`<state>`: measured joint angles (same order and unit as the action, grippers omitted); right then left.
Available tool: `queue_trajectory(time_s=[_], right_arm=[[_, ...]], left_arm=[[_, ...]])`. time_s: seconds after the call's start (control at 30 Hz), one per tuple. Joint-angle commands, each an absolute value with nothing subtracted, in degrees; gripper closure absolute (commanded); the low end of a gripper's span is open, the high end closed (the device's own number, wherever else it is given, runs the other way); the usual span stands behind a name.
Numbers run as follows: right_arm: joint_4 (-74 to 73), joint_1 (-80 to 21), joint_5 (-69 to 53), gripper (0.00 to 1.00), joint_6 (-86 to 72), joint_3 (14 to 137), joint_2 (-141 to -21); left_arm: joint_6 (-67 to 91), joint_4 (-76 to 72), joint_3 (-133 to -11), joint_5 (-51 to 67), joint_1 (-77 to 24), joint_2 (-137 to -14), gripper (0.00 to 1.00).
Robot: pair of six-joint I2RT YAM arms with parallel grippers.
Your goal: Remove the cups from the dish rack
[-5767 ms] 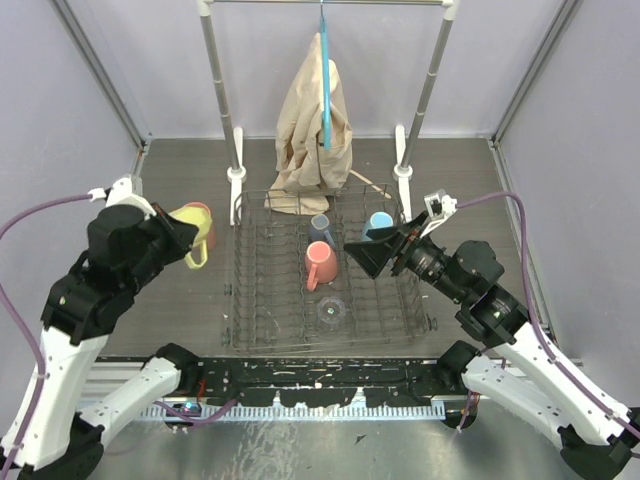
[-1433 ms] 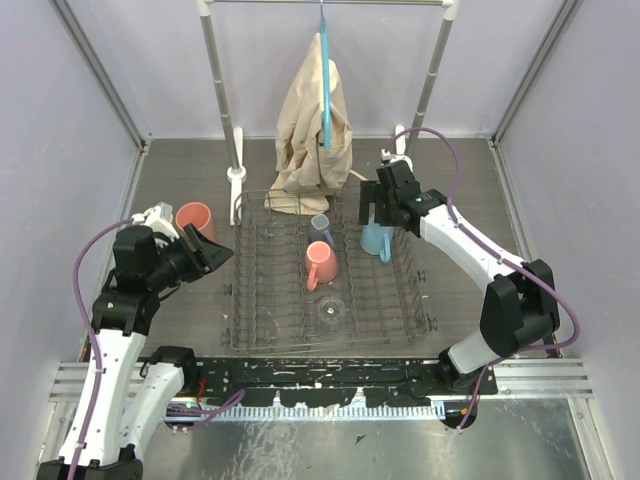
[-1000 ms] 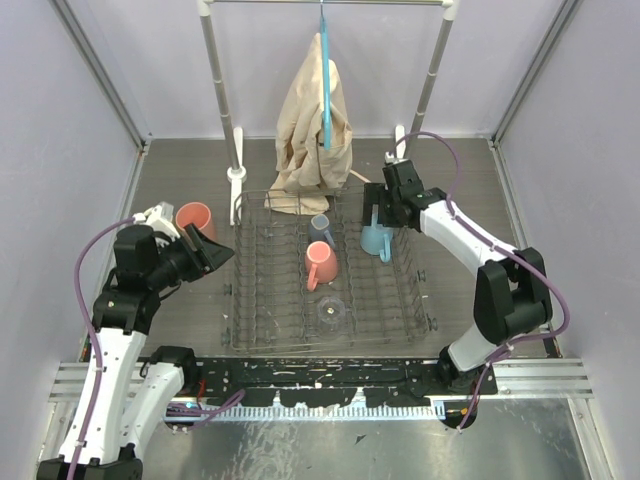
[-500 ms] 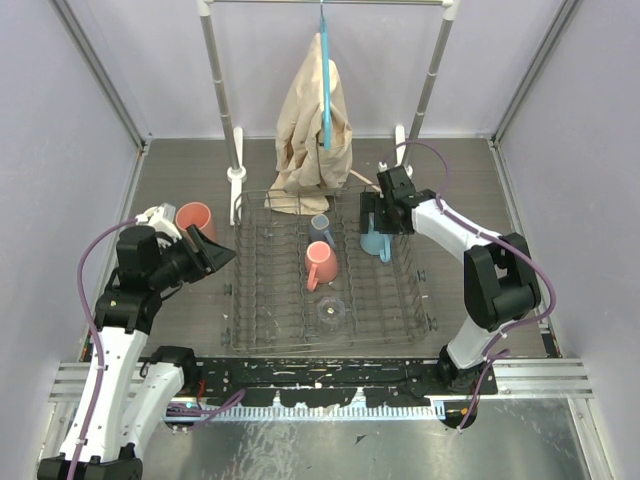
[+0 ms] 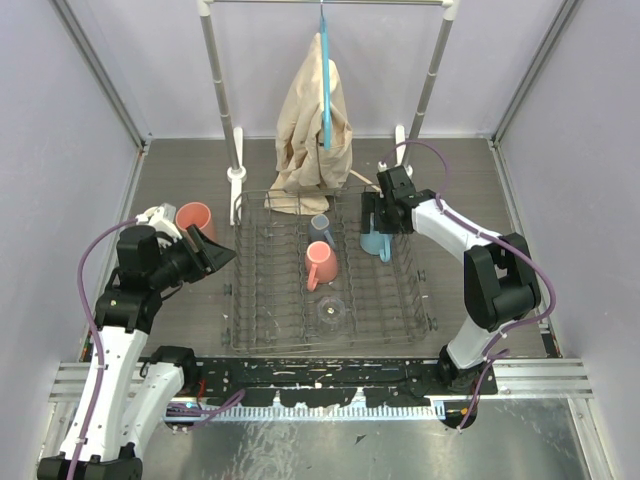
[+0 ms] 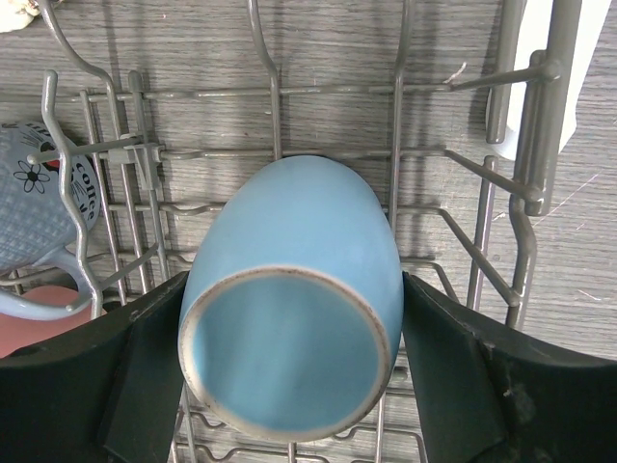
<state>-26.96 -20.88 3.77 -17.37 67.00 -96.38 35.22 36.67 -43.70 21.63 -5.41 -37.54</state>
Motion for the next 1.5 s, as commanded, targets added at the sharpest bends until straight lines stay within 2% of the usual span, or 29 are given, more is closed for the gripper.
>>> queue_trajectory(time_s=[0.0, 0.37, 0.7, 0.8, 1.07, 1.3, 1.47], right_arm=[[-25.87, -21.11, 3.12, 0.99, -17.13, 68.24, -94.43], [-27.21, -21.06, 2.14, 0.99, -18.75, 69.74, -84.62], [-25.32, -21.09, -7.37, 0.99, -22.83, 69.89, -73.95], [-21.71, -21.07, -13.13, 0.99, -25.31, 67.70, -70.00], [-6.31, -20.79, -29.43, 1.00, -35.70, 58.67, -61.08], [17.33, -20.61, -42.07, 0.99, -52.94, 49.50, -59.15], [24.79, -20.59, -43.74, 0.99, -58.17, 46.33, -57.65]], left_arm=[[35.12, 35.83, -43.86, 22.78, -5.54, -36.86, 0.35], [35.37, 36.61, -44.62, 22.64, -5.54, -36.47, 0.36], [37.17, 35.04, -44.46, 24.78, -5.53, -36.56, 0.35], [40.15, 30.48, -42.61, 29.14, -5.54, -36.73, 0.35], [53.92, 5.24, -36.22, 37.87, -6.73, -37.71, 0.30], [54.56, -6.38, -37.00, 33.55, -17.00, -42.10, 0.28], [51.82, -11.36, -38.44, 28.40, -26.45, -47.13, 0.28]])
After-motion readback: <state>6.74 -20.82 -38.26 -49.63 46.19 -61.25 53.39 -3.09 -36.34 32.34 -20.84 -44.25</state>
